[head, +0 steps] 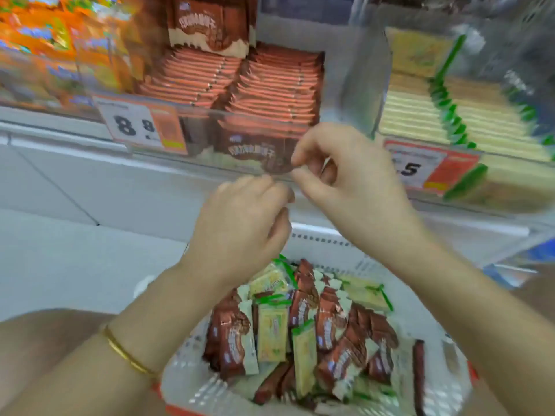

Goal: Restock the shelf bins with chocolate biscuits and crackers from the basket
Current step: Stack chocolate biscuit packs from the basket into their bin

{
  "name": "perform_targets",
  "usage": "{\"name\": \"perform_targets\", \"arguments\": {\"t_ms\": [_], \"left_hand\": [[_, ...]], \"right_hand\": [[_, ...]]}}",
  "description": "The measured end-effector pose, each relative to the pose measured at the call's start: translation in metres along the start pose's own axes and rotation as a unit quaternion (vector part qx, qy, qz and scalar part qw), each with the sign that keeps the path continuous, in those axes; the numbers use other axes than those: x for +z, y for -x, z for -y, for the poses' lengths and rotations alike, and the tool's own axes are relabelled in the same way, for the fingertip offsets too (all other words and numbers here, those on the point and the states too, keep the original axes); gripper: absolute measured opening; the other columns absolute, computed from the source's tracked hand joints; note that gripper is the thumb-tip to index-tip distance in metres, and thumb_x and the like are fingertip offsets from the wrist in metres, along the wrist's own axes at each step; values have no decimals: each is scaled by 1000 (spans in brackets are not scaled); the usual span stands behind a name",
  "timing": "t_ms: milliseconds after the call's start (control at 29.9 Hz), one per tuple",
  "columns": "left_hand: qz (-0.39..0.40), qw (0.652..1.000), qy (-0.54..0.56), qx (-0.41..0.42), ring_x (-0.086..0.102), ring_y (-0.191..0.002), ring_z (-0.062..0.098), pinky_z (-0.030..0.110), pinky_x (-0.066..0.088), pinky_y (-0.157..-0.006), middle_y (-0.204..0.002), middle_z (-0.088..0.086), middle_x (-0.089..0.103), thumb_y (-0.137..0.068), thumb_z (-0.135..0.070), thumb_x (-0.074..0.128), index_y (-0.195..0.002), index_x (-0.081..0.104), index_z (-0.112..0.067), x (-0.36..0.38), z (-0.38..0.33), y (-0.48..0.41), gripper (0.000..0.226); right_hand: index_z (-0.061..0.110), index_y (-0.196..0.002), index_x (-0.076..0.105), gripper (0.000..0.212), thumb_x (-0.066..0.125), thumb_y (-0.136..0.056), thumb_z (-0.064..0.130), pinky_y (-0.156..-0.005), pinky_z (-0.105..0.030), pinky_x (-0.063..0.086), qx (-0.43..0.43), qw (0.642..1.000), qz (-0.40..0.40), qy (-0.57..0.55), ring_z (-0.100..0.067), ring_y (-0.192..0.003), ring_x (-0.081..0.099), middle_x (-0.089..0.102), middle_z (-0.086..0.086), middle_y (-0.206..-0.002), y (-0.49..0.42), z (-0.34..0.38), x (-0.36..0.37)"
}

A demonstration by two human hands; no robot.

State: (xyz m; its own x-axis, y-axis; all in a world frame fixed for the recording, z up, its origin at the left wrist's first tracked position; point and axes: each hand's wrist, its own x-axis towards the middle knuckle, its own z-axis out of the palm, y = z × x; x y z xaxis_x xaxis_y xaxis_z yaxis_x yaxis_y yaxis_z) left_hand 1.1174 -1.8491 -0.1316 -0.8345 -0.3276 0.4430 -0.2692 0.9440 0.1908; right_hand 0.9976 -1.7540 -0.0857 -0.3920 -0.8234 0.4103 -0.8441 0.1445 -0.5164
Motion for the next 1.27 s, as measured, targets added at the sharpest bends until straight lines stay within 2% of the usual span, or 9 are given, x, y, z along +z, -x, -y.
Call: {"name": "perform_targets", "arguments": {"t_ms": [100,234,468,635,802,936,1103,1170,1270], "left_hand": [[192,981,-18,30,61,-79,31,40,50,-63,-80,6,63,-82,-27,32,-88,66,-12,38,-24,24,37],[268,962,-36,28,57,-94,25,40,50,-78,-100,3,63,-93,-25,40,-102,62,-16,70,-30,29,26],[310,948,-37,66,55,-99,21,34,47,-79,-106,1,61,-96,-26,39,-110,61,-18,90,-42,28,28],[325,943,-32,66,54,-104,20,37,48,-84,-110,0,60,-97,-28,38,-116,59,-18,90,-46,29,30],[335,940,-30,56,54,-105,20,38,49,-85,-111,1,60,-97,-28,38,-117,59,-18,89,-44,30,31],[348,936,-35,51,52,-106,18,38,48,-85,-112,-1,59,-98,-29,37,-118,58,-19,89,-44,29,31],[350,935,-31,42,52,-108,19,37,48,-86,-113,0,58,-98,-28,37,-119,57,-19,84,-43,30,30],[348,936,-31,42,52,-107,19,39,48,-86,-112,0,58,-98,-29,37,-119,57,-19,84,-43,30,31],[357,933,-25,41,52,-106,19,39,49,-85,-111,0,59,-98,-29,38,-117,58,-19,84,-44,31,29]], "right_hand": [[25,-96,57,13,61,-85,18,-73,-35,45,125,973,183,60,-15,-84,54,53,7,-87,66,-61,35],[22,-99,59,15,54,-89,13,-74,-32,46,214,896,358,150,-24,-103,58,62,-2,-108,120,-147,86],[19,-133,49,43,57,-91,15,-85,-38,48,91,788,570,215,-27,-116,48,47,-8,-128,188,-187,126],[19,-129,51,46,64,-85,13,-93,-41,37,-48,773,528,349,-28,-122,37,42,-9,-134,217,-192,138],[20,-130,47,45,62,-87,19,-94,-42,34,-60,768,535,347,-25,-120,41,49,-4,-131,222,-200,133],[19,-125,49,40,63,-88,26,-91,-40,34,-31,756,562,333,-24,-116,42,58,-2,-123,218,-203,131],[17,-121,54,36,64,-88,29,-92,-40,38,-11,734,605,309,-27,-118,42,50,-7,-128,225,-200,127],[16,-99,56,13,62,-90,23,-84,-38,43,28,748,603,277,-25,-107,49,56,-6,-113,220,-199,127],[19,-77,41,24,60,-91,16,-76,-33,44,126,762,607,185,-22,-91,50,52,1,-87,201,-199,112]]}}
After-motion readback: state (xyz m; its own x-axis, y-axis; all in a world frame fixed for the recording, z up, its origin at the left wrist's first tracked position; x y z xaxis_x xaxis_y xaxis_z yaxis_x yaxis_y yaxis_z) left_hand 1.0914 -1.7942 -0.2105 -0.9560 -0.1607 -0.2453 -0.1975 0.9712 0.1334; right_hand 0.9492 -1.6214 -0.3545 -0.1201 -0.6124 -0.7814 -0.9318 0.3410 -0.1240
